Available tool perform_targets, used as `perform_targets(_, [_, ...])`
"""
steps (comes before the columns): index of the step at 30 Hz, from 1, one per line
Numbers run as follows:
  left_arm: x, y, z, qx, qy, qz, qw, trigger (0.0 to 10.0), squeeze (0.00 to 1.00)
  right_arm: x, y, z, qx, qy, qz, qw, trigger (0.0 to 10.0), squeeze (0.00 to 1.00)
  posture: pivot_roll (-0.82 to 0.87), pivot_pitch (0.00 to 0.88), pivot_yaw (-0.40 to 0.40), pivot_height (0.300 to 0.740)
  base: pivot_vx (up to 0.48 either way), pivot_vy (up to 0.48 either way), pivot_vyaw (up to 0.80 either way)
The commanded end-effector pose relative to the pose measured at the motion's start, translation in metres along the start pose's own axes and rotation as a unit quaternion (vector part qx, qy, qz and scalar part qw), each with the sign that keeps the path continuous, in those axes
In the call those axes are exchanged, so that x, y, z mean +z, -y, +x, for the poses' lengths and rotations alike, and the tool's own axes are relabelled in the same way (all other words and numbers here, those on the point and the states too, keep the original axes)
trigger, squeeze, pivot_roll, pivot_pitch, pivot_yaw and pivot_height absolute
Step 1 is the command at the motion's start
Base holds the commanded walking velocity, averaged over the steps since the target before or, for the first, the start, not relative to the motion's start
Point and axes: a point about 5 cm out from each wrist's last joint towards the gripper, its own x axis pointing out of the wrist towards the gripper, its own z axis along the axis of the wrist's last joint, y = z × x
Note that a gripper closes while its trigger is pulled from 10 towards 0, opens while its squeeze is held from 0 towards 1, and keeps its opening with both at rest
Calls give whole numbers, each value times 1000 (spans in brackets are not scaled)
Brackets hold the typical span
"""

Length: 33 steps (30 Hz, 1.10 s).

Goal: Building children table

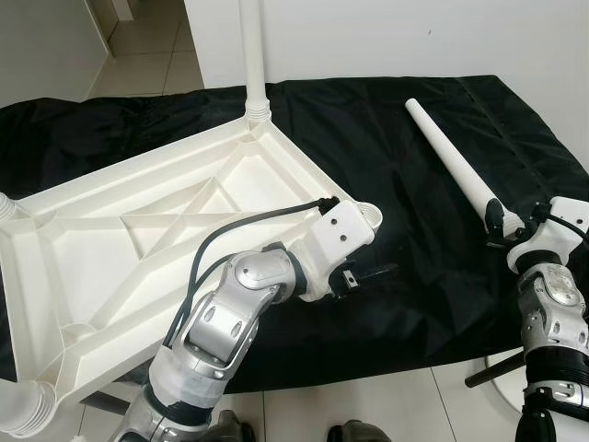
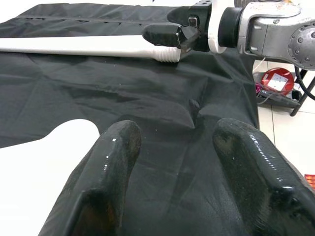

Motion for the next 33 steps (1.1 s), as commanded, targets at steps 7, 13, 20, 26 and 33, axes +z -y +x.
perform_targets(7, [2, -2, -6, 23, -19, 8, 1000, 10000, 0, -6, 7, 6, 74, -32, -9, 997, 10000, 0, -72, 133, 113, 740, 0, 0, 0])
perform_targets(13, [3, -2, -9, 25, -25, 10, 999, 10000, 0, -6, 6, 10, 93, -37, -9, 995, 10000, 0, -59, 145, 124, 740, 0, 0, 0])
perform_targets(20, [6, -4, -15, 31, -38, 9, 999, 10000, 0, 0, -3, 23, 130, -35, -10, 991, 10000, 0, -18, 179, 147, 740, 0, 0, 0])
perform_targets(26, [7, -5, -16, 36, -43, 11, 998, 10000, 0, 2, -11, 29, 145, -35, -10, 989, 10000, 0, -12, 182, 147, 740, 0, 0, 0])
perform_targets(33, [10, -11, -17, 67, -45, 22, 997, 10000, 0, 2, -27, 34, 180, -35, -3, 983, 0, 0, 12, 171, 121, 740, 0, 0, 0])
